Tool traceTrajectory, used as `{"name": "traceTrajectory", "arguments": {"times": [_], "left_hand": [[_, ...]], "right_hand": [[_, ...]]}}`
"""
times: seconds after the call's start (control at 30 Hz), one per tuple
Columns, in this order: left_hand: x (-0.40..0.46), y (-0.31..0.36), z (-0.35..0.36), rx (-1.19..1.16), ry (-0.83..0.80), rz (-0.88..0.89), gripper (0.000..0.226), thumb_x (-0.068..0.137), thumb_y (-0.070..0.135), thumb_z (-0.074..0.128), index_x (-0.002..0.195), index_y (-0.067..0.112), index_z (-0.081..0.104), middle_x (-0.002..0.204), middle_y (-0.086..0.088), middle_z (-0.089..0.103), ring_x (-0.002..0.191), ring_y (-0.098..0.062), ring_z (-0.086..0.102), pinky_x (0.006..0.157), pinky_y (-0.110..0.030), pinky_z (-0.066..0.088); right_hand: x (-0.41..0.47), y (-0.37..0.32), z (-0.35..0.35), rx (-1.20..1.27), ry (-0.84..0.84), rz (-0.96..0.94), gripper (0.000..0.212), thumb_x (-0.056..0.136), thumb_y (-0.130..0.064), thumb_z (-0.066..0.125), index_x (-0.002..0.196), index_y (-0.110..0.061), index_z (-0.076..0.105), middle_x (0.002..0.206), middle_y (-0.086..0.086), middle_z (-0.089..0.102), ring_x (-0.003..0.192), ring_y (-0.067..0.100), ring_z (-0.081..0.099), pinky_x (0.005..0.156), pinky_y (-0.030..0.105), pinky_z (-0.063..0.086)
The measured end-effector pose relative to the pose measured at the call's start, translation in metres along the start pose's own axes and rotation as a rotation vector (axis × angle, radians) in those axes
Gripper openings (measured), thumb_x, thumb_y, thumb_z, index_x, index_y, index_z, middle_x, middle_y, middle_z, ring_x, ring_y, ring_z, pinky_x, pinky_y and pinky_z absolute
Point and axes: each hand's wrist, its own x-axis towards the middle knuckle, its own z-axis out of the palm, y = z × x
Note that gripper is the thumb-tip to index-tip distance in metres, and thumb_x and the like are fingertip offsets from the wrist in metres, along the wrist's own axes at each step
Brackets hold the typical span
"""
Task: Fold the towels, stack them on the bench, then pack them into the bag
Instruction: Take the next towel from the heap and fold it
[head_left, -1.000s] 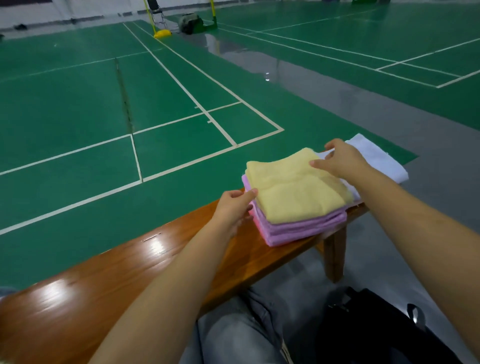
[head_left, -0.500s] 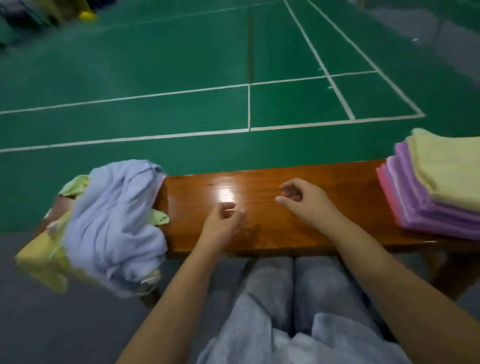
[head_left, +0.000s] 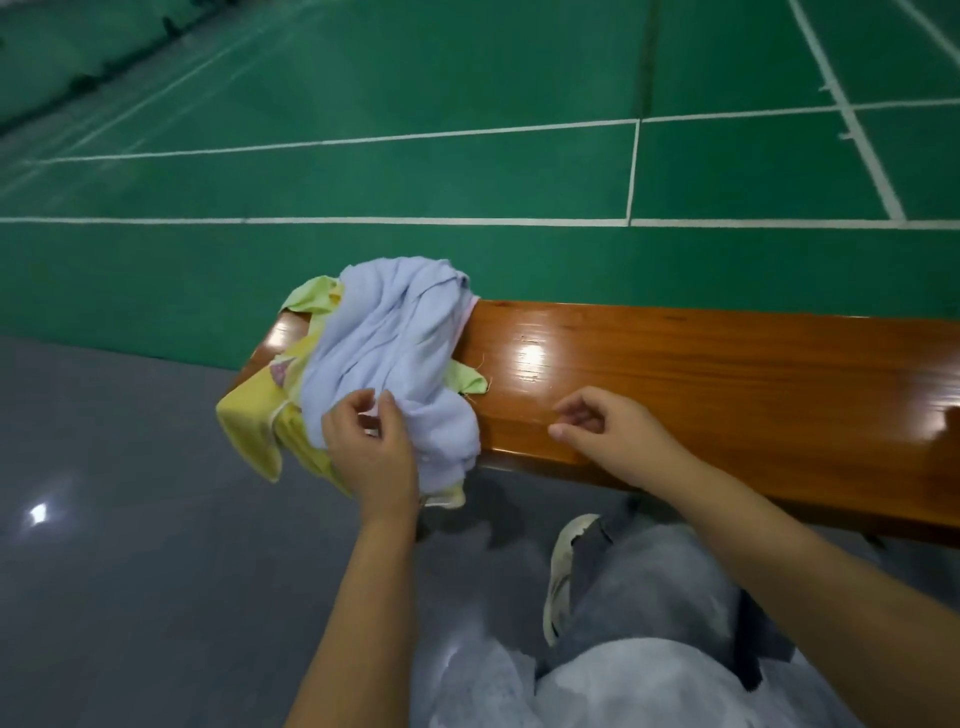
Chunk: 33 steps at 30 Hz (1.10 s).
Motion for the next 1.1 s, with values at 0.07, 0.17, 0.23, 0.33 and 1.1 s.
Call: {"name": "traceTrajectory", "arguments": {"times": [0.07,0.17,0.23,0.33,1.1], "left_hand": [[0.026,-0.017,-0.003,0.141,0.047,-0.106,0.034,0.088,0.022,0.056,0.111,-0.002,0.059,0.111,-0.018,0.06,0.103,-0.031,0.056,0.087,-0.039,0.048],[0.05,-0.034,-0.011,0.365,-0.105,-0.232,0.031,0.088,0.016,0.06,0.11,-0.005,0.061,0.107,-0.018,0.06,0.104,-0.036,0.055,0.083,-0.035,0.042],[0.057,-0.036,-0.017,0.327,-0.185,-0.244,0.02,0.089,0.014,0.062,0.099,-0.002,0.063,0.092,-0.01,0.057,0.089,-0.027,0.054,0.076,-0.029,0.037],[0.068,-0.035,-0.031,0.192,-0.181,-0.272,0.011,0.088,0.016,0.064,0.084,0.007,0.059,0.076,0.001,0.057,0.081,-0.02,0.052,0.073,-0.028,0.038],[0.067,0.207,0.026,-0.685,-0.807,0.152,0.014,0.096,0.012,0.05,0.083,0.013,0.054,0.074,0.004,0.06,0.07,-0.007,0.055,0.068,-0.019,0.048]], "right_hand": [[0.002,-0.004,0.001,-0.005,0.006,-0.006,0.018,0.086,-0.028,0.067,0.103,-0.027,0.06,0.095,-0.013,0.061,0.089,0.002,0.057,0.074,0.018,0.049],[0.004,-0.011,0.006,-0.02,-0.006,-0.022,0.019,0.087,-0.029,0.066,0.104,-0.026,0.059,0.095,-0.012,0.061,0.09,0.003,0.057,0.076,0.019,0.049],[0.007,-0.014,0.012,-0.003,-0.023,-0.042,0.018,0.086,-0.028,0.067,0.102,-0.026,0.059,0.095,-0.01,0.062,0.091,0.007,0.059,0.078,0.022,0.05],[0.011,-0.021,0.025,0.019,-0.051,-0.074,0.016,0.086,-0.027,0.067,0.1,-0.026,0.059,0.093,-0.01,0.061,0.089,0.008,0.059,0.075,0.02,0.048],[0.032,-0.09,-0.082,0.266,0.282,-0.354,0.058,0.088,-0.027,0.065,0.14,-0.03,0.039,0.137,-0.006,0.043,0.117,0.008,0.046,0.092,0.023,0.038]]}}
